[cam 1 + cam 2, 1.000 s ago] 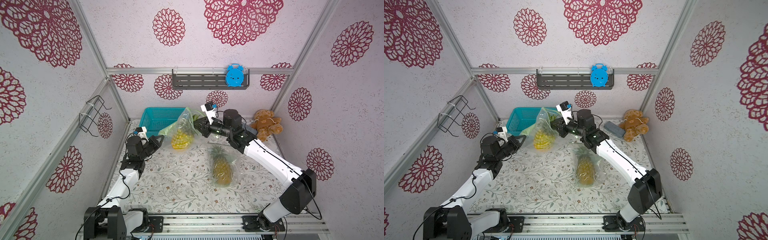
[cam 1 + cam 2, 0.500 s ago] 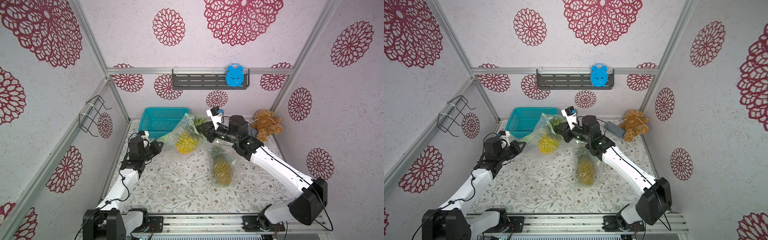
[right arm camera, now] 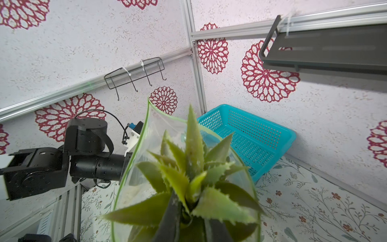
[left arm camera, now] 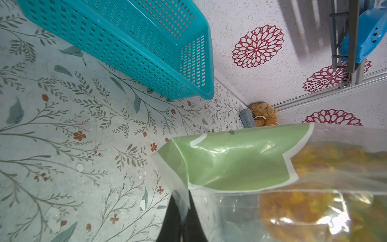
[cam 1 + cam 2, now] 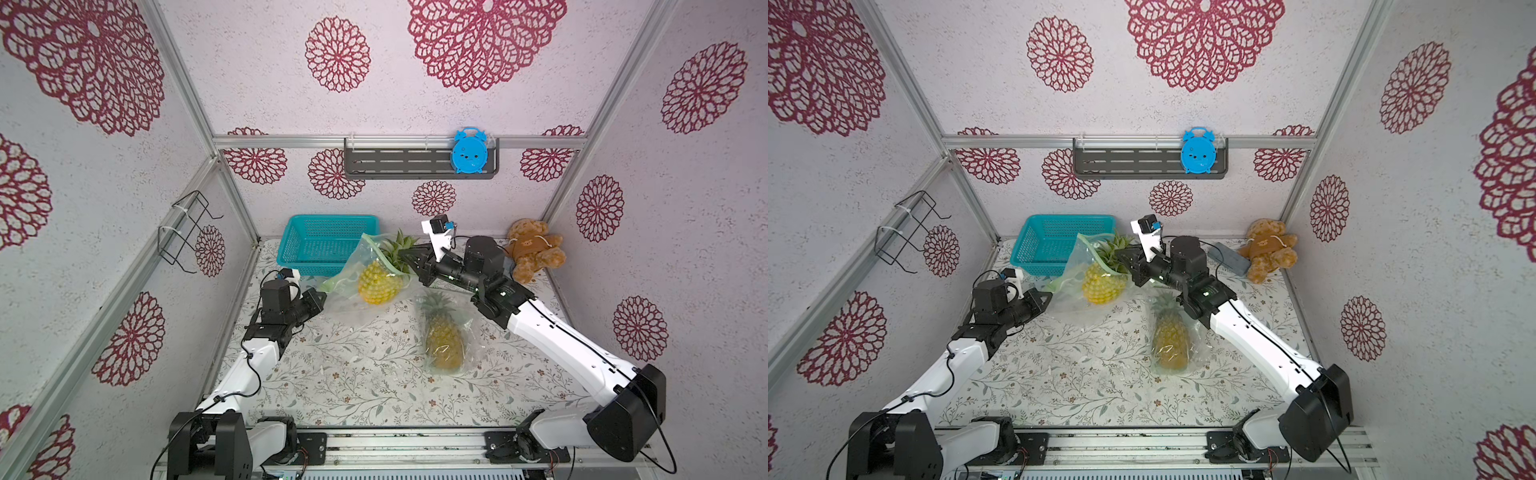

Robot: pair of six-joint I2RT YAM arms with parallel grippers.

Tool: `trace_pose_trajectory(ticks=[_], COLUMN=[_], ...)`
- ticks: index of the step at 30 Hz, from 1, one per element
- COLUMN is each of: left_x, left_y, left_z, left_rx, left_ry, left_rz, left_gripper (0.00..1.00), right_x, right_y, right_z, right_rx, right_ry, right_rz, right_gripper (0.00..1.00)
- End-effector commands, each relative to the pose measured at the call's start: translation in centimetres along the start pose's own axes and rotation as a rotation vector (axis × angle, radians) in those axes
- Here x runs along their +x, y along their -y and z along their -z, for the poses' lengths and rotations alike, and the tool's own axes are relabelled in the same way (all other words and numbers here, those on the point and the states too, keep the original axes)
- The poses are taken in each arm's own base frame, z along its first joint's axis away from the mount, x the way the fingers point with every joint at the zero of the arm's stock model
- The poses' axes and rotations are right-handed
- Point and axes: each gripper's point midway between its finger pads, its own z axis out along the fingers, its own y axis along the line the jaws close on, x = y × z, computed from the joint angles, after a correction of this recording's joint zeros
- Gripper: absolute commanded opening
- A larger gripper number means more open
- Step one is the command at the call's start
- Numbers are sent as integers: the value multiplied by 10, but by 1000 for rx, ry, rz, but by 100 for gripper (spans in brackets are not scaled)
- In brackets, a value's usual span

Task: Open the zip-top bag and take out the pineapple
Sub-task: Pick up the pineapple from the zipper food storage bag.

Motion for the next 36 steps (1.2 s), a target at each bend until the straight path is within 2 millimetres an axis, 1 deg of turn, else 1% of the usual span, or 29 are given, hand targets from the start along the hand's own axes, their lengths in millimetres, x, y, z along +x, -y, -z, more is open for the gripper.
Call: trace_pose_trajectory(ticks=[1,5,10,15,20,25,29,32,36], left_x=[8,9,12,14,17,17,17,17,14], left_y=[-12,-16,-21,-19,-24,-36,-41,-44,-47], left_z=[-3,-5,-7,-11,-15,-16,-17,-17,-13], left_rx=[-32,-47,-61,-44,-66,-118,-130,-138,-149], left_ry=[-13,-16,-33,-55,-81,-93,-98,-102,-87], left_rz=[-27,-40,-66,-77,-72,-65,-54,-49,-42], left_gripper=[0,0,0,0,0,0,0,0,0], right_x=[-99,-101,-106,-105,-108,-117,-122,-125,-127], right_y=[-18,-19,-26,-35,-41,-46,-49,-48,-37], right_z=[45,51,58,58,61,75,85,92,97], right_rx=[6,6,-28,-81,-106,-103,-98,-79,-4], right_ry=[323,338,353,344,353,401,432,459,471], right_rz=[103,104,101,107,116,139,158,162,142], right_gripper=[0,0,0,0,0,0,0,0,0])
